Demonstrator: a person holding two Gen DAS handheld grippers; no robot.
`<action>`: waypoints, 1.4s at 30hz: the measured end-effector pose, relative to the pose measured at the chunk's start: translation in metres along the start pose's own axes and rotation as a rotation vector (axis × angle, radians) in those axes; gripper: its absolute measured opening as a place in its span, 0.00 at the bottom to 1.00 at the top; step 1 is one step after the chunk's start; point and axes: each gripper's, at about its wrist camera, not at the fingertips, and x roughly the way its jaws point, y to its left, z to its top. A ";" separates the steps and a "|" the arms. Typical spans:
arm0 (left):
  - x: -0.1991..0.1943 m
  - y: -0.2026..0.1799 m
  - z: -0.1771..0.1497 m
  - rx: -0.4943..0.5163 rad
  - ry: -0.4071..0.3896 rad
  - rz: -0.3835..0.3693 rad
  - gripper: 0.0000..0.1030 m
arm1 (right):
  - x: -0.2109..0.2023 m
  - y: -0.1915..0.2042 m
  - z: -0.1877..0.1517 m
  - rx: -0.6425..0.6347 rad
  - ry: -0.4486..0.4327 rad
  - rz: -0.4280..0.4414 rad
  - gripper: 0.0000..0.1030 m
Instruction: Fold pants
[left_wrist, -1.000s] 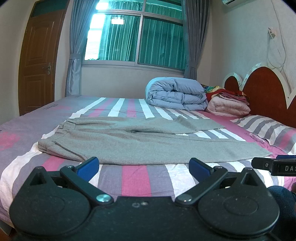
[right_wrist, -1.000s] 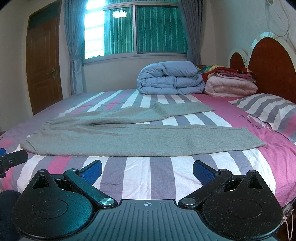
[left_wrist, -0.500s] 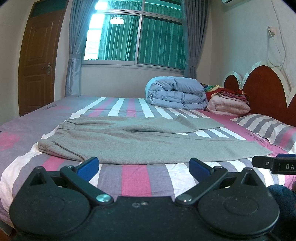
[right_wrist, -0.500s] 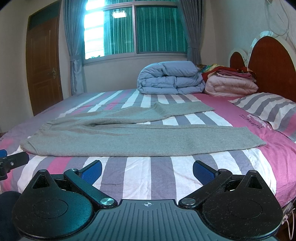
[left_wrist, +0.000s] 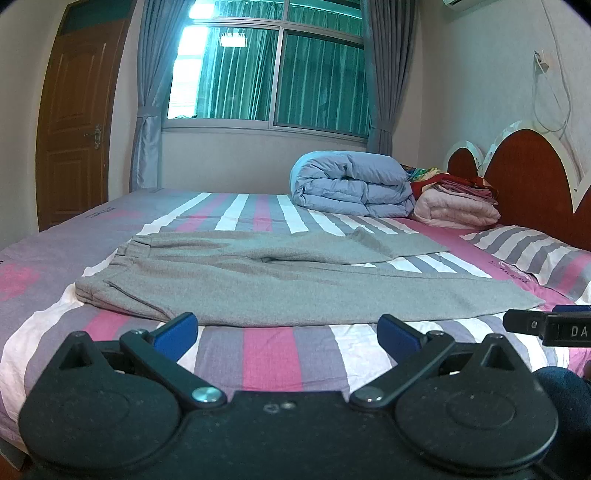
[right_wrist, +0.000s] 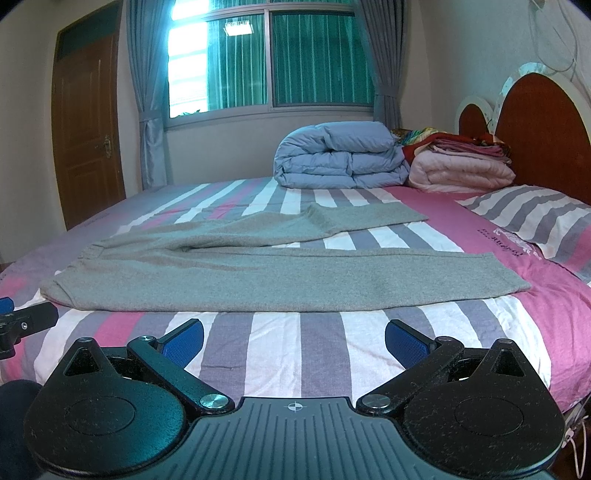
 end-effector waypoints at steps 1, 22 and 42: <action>0.000 0.000 0.000 0.000 0.000 0.001 0.94 | 0.000 0.001 0.000 0.000 0.000 -0.001 1.00; 0.003 0.026 0.017 -0.061 0.017 0.055 0.94 | -0.002 -0.006 0.019 0.028 -0.040 0.089 1.00; 0.338 0.306 0.133 -0.090 0.333 -0.002 0.70 | 0.317 0.036 0.195 -0.209 0.079 0.278 1.00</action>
